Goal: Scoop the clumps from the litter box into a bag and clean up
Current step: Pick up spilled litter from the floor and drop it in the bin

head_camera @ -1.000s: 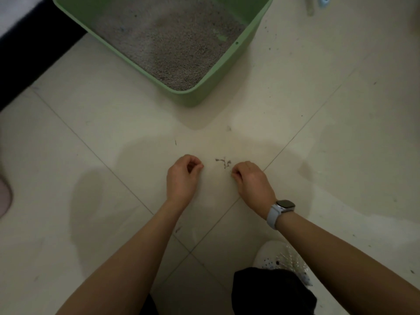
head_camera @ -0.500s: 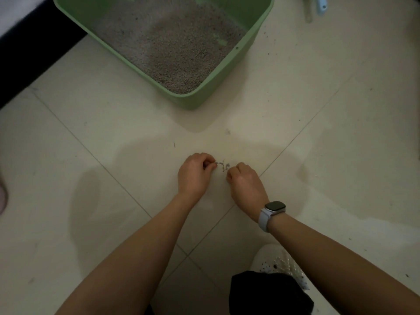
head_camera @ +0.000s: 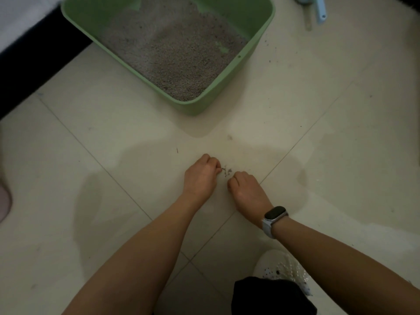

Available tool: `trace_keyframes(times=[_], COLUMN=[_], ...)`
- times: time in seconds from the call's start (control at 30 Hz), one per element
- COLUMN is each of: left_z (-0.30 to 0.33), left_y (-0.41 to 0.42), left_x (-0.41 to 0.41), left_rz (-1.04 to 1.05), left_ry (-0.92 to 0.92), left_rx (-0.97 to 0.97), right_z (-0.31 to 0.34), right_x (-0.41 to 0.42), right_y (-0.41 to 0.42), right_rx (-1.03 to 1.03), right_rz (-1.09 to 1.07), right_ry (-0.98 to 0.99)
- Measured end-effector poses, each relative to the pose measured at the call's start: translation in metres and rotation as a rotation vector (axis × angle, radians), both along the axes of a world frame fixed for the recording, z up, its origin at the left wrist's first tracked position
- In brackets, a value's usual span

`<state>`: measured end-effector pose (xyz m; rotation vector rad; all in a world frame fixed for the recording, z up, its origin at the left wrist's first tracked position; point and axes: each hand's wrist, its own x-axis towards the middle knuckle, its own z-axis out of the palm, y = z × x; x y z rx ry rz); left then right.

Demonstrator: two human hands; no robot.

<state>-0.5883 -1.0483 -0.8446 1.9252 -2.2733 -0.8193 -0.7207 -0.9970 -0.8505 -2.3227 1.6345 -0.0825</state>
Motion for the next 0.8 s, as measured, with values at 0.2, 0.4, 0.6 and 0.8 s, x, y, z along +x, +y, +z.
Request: trace_keyframes(times=[0.2,0.4,0.6,0.8], left_z=[0.038,0.145,0.249,0.300], left_y=[-0.030,-0.095,-0.073,-0.002], left_x=[0.029,0.115,0.242,0.401], left_rz=[0.009,-0.030,0.228,0.747], left_ry=[0.033,-0.041,-0.068,-0.161], left_rx=[0.021,-0.194,-0.496,-0.684], right_z=[0.028,0.115,0.209,0.291], right_x=[0.003,0.062,0.191,0.369], right_y=[-0.025,-0.109,-0.170,-0.154], right_rx=[0.244,0.063,-0.114,-0.188], right_rz=[-0.069,0.033,0.288,0.522], right_ry=[-0.155,-0.383,-0.488,-0.726])
